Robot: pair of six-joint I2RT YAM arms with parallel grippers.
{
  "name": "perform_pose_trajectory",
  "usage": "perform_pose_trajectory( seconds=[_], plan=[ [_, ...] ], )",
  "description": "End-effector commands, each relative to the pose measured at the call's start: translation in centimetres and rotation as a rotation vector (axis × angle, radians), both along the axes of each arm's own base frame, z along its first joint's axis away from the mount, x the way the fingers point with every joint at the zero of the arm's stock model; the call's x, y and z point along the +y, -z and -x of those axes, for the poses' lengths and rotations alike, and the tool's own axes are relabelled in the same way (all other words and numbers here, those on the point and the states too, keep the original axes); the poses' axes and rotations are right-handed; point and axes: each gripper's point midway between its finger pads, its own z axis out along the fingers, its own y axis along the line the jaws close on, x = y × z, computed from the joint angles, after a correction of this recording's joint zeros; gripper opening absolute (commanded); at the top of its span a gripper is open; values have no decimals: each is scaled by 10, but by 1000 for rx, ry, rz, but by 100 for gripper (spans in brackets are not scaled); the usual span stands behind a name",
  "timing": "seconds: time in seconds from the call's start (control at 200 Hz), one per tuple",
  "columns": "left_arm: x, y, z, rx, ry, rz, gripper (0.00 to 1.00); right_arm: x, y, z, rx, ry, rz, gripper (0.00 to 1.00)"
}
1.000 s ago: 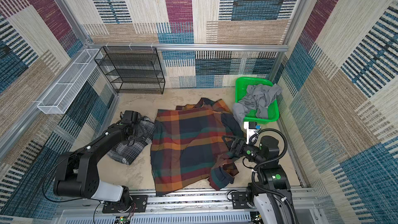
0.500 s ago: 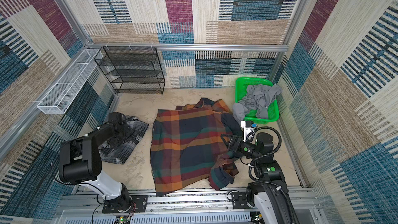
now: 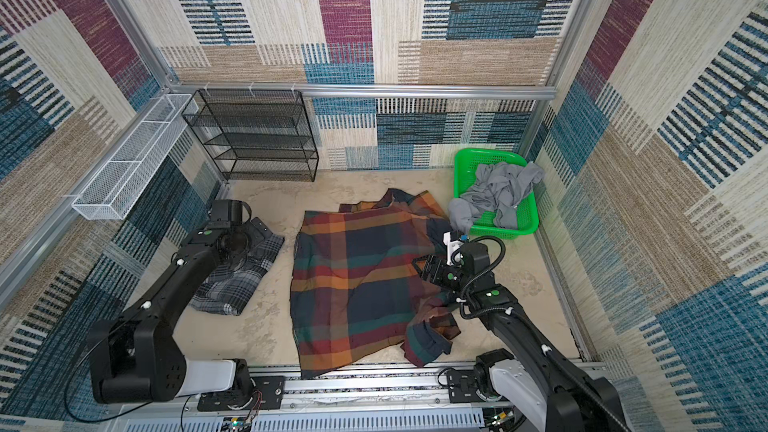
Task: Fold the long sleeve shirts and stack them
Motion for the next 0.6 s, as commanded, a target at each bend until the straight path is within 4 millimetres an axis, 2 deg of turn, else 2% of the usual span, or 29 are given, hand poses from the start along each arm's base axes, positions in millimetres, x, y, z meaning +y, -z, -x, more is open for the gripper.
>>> perform_pose_trajectory(
  seconds=[0.0,0.055,0.135,0.245,0.441,0.591],
  plan=[
    [-38,13,22,43,73,24,100,8,9,-16,-25,54,24,83],
    [-57,21,30,58,115,28,100,11,20,-19,1,68,39,84],
    [-80,34,41,90,178,11,100,26,33,-20,37,42,22,83],
    [-100,51,51,140,230,-4,100,55,51,-19,83,-8,29,83],
    [-107,71,55,201,257,-55,100,108,62,-21,120,-62,-56,82],
    [-107,82,45,228,272,-98,100,133,74,-32,140,-41,-99,82]
  ],
)
